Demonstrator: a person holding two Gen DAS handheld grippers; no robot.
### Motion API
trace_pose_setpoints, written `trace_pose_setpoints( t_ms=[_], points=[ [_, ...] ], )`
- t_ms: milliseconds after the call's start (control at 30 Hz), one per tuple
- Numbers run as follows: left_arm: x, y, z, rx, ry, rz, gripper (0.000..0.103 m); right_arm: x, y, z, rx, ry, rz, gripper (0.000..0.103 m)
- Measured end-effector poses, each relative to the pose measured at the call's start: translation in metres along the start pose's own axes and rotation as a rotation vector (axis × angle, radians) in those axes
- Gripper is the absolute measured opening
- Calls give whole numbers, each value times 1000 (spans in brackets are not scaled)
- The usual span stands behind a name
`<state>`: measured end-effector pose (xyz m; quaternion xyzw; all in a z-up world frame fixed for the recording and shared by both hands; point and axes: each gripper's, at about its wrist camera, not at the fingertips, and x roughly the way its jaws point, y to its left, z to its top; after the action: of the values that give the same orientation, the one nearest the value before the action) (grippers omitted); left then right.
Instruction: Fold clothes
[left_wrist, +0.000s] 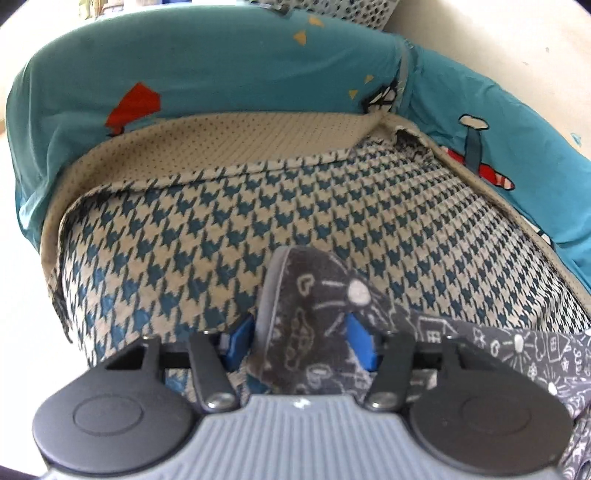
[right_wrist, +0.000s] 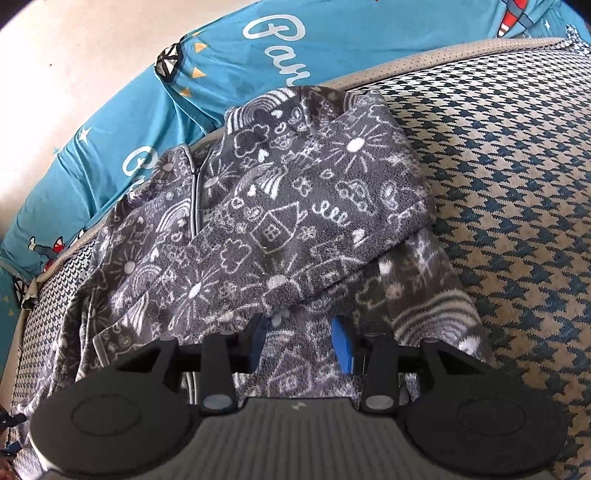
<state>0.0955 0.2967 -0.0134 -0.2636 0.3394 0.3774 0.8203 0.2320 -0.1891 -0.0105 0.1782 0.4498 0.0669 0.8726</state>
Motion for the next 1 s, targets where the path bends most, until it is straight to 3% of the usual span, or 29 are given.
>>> trace_pose_setpoints(
  t_ms=[33, 133, 233, 367, 567, 700, 767, 833, 1000],
  points=[
    [0, -2, -1, 3, -1, -19, 22, 0, 0, 0, 5, 0, 0, 39],
    [-2, -9, -5, 15, -8, -83, 11, 0, 0, 1, 13, -1, 1, 39],
    [-11, -21, -9, 37, -27, -170, 10, 0, 0, 2, 14, -4, -1, 39],
    [-32, -54, -18, 119, -21, -389, 10, -2, 3, 3, 10, -16, -2, 39],
    [-65, -127, -65, 338, 91, -710, 13, -4, 12, 2, -38, -41, -11, 39],
    [-82, -159, -104, 447, 173, -815, 30, -11, 21, 1, -111, -81, -3, 39],
    [-89, -169, -115, 473, 189, -840, 48, -15, 25, 0, -142, -96, 35, 39],
    [-97, -174, -118, 487, 165, -833, 75, -17, 30, -1, -159, -96, 86, 39],
    [-108, -171, -90, 441, 60, -791, 86, -19, 47, -7, -202, -69, 266, 39]
  ],
)
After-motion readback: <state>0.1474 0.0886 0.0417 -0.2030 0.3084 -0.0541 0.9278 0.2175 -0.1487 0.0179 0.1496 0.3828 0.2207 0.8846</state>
